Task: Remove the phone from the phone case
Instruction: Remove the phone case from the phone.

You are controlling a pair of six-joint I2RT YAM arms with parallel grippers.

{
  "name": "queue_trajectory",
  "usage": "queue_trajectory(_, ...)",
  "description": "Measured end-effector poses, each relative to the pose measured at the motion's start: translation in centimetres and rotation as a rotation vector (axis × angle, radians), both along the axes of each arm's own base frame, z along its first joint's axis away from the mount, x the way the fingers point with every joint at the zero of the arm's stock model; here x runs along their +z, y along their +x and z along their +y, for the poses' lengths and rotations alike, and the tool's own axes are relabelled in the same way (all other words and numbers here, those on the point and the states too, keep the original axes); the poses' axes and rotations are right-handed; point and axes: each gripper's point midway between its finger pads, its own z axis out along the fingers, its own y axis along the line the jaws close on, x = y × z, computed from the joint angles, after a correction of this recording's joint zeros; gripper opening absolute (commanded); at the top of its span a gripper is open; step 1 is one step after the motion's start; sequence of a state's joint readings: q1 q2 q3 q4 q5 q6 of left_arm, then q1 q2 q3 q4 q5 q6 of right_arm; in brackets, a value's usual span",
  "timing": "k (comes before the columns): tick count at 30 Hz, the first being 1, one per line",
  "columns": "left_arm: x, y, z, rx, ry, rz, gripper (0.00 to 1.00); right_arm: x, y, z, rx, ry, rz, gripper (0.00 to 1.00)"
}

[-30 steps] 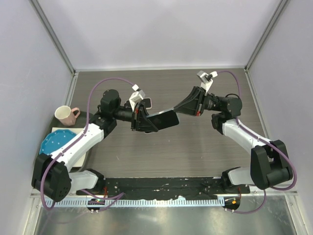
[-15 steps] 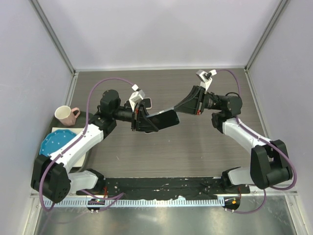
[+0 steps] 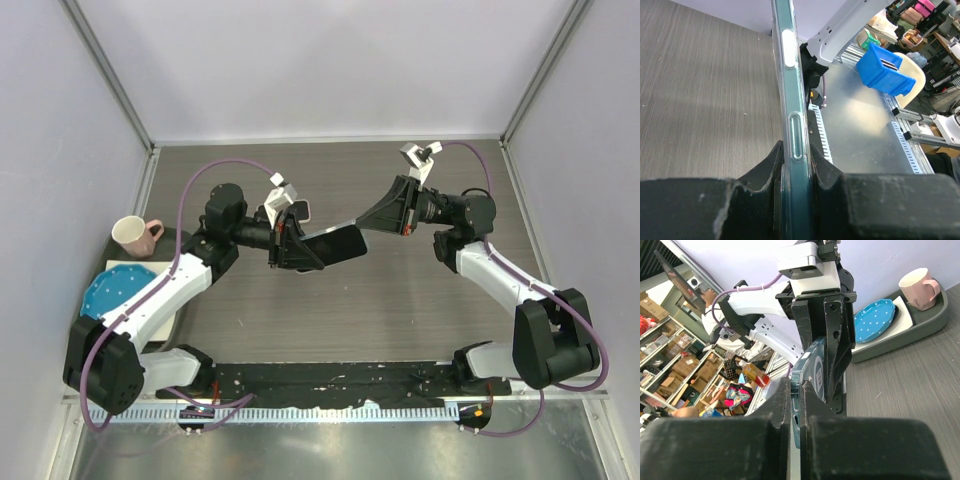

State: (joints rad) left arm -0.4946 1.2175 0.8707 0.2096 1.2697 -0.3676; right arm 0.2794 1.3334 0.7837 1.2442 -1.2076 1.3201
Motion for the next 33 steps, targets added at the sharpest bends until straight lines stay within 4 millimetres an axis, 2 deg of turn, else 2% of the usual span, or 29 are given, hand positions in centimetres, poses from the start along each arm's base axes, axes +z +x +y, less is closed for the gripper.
queue_trajectory(13, 0.0, 0.1, 0.0, 0.013, 0.007, 0.021, 0.0, -0.4, 0.9, 0.1, 0.019, -0.011, 0.053, 0.01)
queue_trajectory(17, -0.1, 0.3, -0.1, 0.027, 0.012, 0.029, 0.0, -0.6, 1.2, 0.1, 0.022, -0.015, 0.076, 0.16)
queue_trajectory(18, -0.1, 0.4, -0.1, 0.03, 0.013, 0.031, 0.0, -0.6, 1.3, 0.1, 0.022, -0.016, 0.079, 0.22)
queue_trajectory(21, -0.2, 0.4, -0.1, 0.033, 0.013, 0.027, 0.0, -0.6, 1.3, 0.1, 0.024, -0.018, 0.095, 0.31)
queue_trajectory(25, -0.1, 0.2, 0.0, 0.021, 0.011, 0.022, 0.0, -0.4, 1.6, 0.2, 0.014, -0.011, 0.123, 0.33)
queue_trajectory(27, 0.1, -1.2, 0.0, -0.062, -0.006, 0.001, 0.0, -0.2, 2.6, 0.1, -0.027, 0.011, 0.148, 0.33)
queue_trajectory(30, 0.7, -3.5, 0.1, -0.172, -0.031, -0.031, 0.0, -0.2, 3.8, -0.2, -0.072, 0.027, 0.186, 0.27)
queue_trajectory(33, 1.2, -4.6, 0.4, -0.23, -0.05, -0.062, 0.0, 0.0, 4.0, -0.2, -0.083, 0.035, 0.19, 0.32)
